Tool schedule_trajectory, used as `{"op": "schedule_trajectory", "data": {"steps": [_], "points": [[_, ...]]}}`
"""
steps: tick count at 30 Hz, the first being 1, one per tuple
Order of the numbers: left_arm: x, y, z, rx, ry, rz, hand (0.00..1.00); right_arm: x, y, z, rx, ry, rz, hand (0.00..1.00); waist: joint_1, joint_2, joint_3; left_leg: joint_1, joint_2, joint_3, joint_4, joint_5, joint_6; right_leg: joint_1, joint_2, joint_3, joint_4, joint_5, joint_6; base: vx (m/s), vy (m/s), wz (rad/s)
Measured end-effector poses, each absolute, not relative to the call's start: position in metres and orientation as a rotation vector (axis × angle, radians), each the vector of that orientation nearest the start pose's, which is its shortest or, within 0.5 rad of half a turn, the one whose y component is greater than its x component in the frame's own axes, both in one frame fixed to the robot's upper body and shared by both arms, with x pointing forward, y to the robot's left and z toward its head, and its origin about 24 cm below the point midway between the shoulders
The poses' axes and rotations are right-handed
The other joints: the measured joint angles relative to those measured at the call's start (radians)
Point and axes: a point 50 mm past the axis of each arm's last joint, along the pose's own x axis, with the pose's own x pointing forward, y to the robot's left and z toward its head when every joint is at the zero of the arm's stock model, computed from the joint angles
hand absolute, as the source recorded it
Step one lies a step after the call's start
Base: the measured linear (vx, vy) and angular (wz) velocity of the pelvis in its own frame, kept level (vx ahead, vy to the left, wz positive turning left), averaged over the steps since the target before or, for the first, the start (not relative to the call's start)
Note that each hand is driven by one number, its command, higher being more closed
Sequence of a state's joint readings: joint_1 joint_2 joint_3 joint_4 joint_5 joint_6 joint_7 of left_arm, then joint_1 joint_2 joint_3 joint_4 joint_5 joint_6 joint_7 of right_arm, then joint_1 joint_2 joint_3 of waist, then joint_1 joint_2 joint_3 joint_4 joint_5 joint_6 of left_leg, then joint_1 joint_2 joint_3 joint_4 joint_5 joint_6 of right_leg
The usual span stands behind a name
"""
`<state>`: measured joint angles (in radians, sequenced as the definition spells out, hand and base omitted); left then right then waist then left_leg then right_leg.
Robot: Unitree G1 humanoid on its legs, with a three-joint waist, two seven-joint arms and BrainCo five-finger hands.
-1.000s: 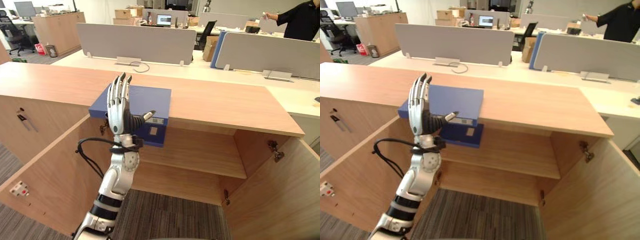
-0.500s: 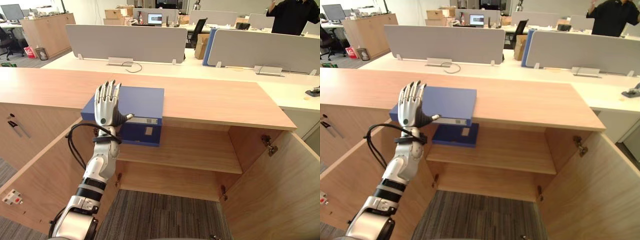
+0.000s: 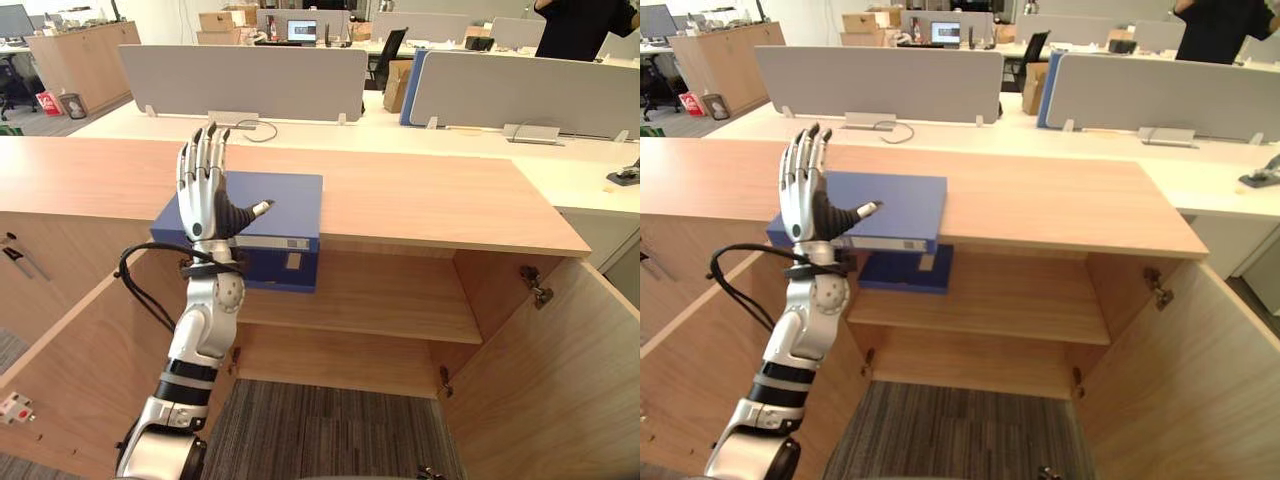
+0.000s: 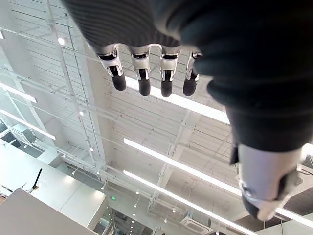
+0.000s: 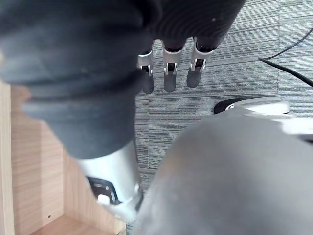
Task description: Walk over to the cabinet, pick up the folder, carry it to the office cabinet, place the folder inside the office cabinet, then close the office cabinet door
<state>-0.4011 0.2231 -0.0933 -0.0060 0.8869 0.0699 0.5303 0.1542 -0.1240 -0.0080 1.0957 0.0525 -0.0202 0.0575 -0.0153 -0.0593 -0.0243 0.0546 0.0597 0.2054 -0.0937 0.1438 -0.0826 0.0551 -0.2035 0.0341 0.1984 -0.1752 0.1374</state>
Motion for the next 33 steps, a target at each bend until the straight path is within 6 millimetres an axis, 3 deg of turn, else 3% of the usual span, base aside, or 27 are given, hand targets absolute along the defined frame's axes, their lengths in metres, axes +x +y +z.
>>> {"op": "schedule_trajectory", "data": {"steps": [7,12,14,19,22,33], "points": [[0.291,0.151,0.156,0.841,-0.633,0.486,0.00,0.055,-0.199,-0.169,-0.011,1.224,-0.090,0.00,0.002,-0.002,-0.001,-0.001,-0.004,0.000,0.000,0.002,0.007,-0.002,-0.005,0.001,0.001,-0.001,-0.003,-0.05,0.010,0.00],[0.289,0.150,0.149,0.860,-0.617,0.455,0.00,0.054,-0.199,-0.169,-0.011,1.225,-0.090,0.00,0.005,-0.003,-0.001,-0.001,-0.004,0.002,0.000,0.008,0.006,-0.002,-0.005,0.001,-0.001,0.002,0.003,0.00,0.000,0.00],[0.290,0.150,0.146,0.917,-0.625,0.440,0.00,0.055,-0.199,-0.169,-0.011,1.225,-0.089,0.00,0.005,-0.002,0.000,0.001,-0.003,0.003,0.000,0.006,0.006,0.002,-0.003,0.001,-0.007,0.003,0.004,0.00,0.000,0.00],[0.302,0.162,0.100,1.182,-0.469,0.285,0.00,0.055,-0.198,-0.170,-0.016,1.228,-0.080,0.00,-0.002,-0.003,0.000,0.022,-0.002,0.006,0.000,-0.006,0.002,0.036,-0.002,0.000,-0.037,0.003,0.004,0.01,0.000,0.00],[0.305,0.173,0.083,1.294,-0.401,0.232,0.00,0.055,-0.198,-0.170,-0.015,1.227,-0.079,0.00,-0.009,-0.006,0.001,0.022,-0.002,0.006,0.000,-0.013,-0.001,0.038,-0.002,0.000,-0.046,0.003,0.003,0.02,0.003,-0.01],[0.324,0.181,0.077,1.483,-0.338,0.125,0.00,0.058,-0.195,-0.169,-0.003,1.211,-0.080,0.00,-0.035,-0.016,0.018,0.040,-0.002,0.012,0.000,-0.019,-0.007,0.065,-0.002,-0.002,-0.060,0.003,0.003,0.01,0.000,0.00]]}}
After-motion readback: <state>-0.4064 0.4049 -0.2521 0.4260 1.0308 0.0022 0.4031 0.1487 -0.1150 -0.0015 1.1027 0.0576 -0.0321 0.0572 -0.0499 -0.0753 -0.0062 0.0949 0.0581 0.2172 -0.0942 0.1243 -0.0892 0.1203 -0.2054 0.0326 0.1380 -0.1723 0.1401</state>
